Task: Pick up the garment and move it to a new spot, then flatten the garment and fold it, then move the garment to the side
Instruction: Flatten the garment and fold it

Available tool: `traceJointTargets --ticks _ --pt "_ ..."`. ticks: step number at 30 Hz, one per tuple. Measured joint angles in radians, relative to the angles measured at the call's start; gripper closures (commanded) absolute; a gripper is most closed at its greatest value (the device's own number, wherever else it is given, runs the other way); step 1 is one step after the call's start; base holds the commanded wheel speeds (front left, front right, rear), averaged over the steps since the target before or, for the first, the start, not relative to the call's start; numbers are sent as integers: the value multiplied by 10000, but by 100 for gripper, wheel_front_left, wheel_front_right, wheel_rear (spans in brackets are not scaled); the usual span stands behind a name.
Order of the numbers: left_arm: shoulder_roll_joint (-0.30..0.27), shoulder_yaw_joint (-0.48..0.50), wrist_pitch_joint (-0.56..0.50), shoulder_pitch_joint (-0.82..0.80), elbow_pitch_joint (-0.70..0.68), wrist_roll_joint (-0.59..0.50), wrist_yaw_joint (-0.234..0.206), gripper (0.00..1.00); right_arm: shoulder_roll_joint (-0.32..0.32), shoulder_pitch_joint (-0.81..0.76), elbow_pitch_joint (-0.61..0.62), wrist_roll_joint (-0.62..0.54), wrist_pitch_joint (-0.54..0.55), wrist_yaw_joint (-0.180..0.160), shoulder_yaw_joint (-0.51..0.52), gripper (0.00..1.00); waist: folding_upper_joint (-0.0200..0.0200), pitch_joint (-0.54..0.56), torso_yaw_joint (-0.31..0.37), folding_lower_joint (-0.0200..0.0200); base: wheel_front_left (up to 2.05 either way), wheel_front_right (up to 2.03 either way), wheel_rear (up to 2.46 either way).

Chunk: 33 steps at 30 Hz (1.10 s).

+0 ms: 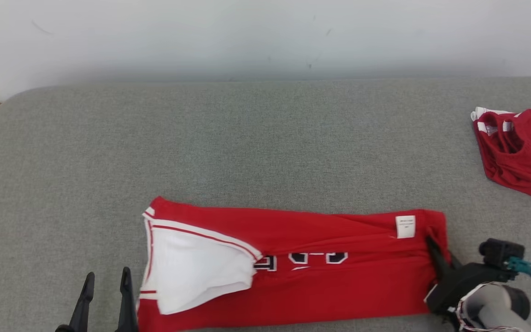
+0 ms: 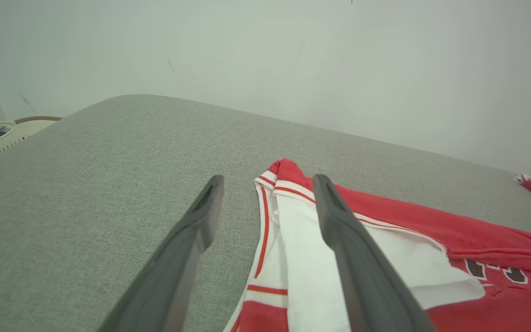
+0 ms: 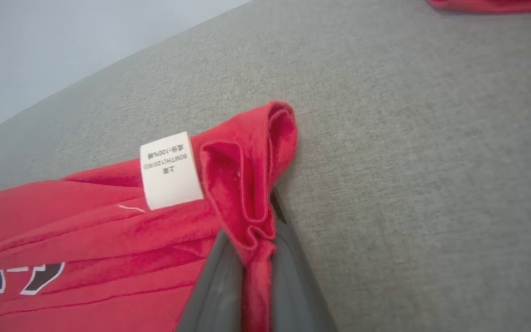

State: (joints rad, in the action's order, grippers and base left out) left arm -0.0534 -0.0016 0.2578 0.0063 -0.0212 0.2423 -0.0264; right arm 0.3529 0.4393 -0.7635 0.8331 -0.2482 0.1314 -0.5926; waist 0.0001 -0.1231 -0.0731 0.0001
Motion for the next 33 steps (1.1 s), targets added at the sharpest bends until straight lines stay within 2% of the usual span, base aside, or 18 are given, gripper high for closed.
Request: traceJointTargets --ticks 7,11,20,27,33 --pt "19 123 0 -1 69 2 50 0 980 225 -123 -82 -88 0 299 100 0 115 130 0 0 0 0" --pt "23 203 0 48 96 42 59 0 1187 253 119 -109 -86 0 174 100 0 222 226 0 0 0 0" --pt "25 376 0 150 142 63 25 0 1547 -36 2853 759 211 -4 -1225 100 0 598 388 0 0 0 0" --pt "27 353 0 198 213 63 44 0 1475 -97 4353 1741 656 -4 -1960 100 0 772 319 -1 0 0 0" --pt "27 207 2 205 299 111 27 0 926 87 5189 2650 1166 -6 -2537 100 -1 816 85 -1 0 0 0"
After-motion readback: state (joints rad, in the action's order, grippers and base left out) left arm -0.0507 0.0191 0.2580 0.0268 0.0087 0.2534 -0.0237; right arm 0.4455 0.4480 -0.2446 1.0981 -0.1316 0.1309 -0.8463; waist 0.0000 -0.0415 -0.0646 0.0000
